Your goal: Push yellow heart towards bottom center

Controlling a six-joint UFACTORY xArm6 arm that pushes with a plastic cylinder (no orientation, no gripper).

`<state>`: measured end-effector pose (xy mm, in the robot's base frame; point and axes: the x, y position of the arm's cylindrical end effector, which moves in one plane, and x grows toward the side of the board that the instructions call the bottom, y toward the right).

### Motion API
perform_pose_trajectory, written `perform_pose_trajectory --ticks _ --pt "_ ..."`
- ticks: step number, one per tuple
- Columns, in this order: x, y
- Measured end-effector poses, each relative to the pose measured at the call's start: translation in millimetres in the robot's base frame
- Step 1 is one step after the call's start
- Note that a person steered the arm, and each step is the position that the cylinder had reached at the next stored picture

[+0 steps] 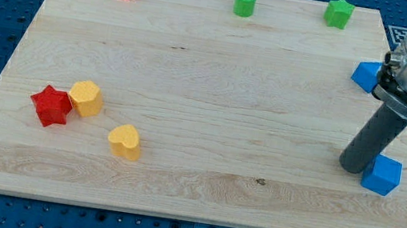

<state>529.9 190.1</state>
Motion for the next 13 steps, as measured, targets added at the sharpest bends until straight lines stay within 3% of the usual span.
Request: perform_pose_trajectory --ticks 2,4,6,9,11,13 --pt "-6 -31" --pt "-32 -146" --pt "-23 -236" --pt "-9 -320" --pt "19 -285" --pt "57 -293"
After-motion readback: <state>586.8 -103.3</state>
